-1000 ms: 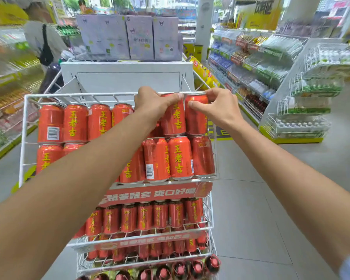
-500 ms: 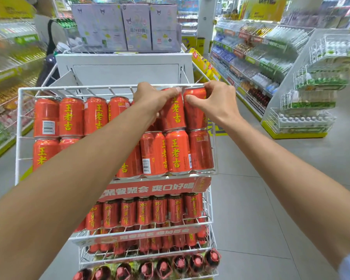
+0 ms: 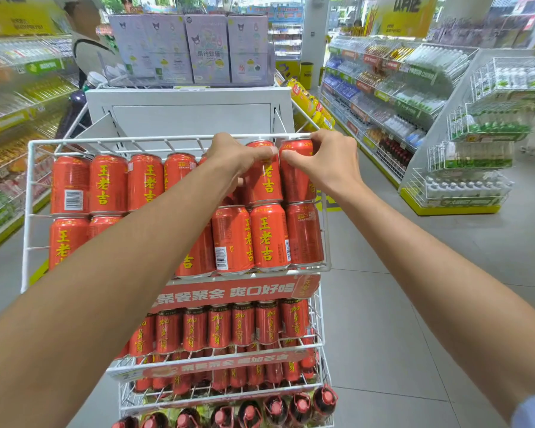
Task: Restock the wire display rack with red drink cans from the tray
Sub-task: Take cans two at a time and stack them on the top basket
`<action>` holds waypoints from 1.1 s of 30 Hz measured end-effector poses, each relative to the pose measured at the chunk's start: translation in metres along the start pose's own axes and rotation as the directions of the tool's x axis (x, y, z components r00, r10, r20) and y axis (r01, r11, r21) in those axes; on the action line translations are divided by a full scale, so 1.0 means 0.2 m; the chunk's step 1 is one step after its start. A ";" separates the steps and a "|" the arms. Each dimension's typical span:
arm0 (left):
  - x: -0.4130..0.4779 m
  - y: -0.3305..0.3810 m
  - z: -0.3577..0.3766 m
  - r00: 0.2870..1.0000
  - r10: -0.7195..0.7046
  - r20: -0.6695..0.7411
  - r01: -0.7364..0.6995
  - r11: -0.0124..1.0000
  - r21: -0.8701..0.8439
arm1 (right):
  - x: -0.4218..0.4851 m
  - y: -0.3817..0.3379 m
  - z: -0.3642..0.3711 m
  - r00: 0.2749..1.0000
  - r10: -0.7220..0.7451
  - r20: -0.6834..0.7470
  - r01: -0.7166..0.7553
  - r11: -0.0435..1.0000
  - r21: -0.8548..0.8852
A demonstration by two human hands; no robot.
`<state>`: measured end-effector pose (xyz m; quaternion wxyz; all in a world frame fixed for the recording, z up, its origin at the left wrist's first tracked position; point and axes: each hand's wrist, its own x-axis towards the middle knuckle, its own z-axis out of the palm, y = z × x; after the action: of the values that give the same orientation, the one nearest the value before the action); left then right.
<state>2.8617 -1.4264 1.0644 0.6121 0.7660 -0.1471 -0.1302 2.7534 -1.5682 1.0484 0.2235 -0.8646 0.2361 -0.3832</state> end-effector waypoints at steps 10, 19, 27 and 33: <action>-0.01 0.02 -0.04 0.992 -0.039 0.116 0.038 0.999 0.012 | 0.06 0.00 0.04 0.997 -0.024 0.074 0.039 0.976 -0.216; -0.01 -0.01 -0.03 0.984 0.019 0.177 -0.035 0.995 0.088 | 0.05 0.04 0.03 0.994 -0.048 0.102 0.070 0.973 -0.221; -0.03 -0.05 -0.03 0.967 0.101 0.232 -0.127 0.986 0.104 | 0.01 0.00 0.02 0.998 -0.008 0.066 0.023 0.972 -0.234; -0.07 -0.09 -0.03 0.956 0.171 0.239 -0.202 0.973 0.114 | -0.05 -0.03 0.01 0.998 -0.041 0.057 0.054 0.966 -0.254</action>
<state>2.8525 -1.4128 1.0483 0.5466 0.7690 -0.2966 -0.1483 2.7507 -1.5585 1.0451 0.1071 -0.9011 0.2566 -0.3326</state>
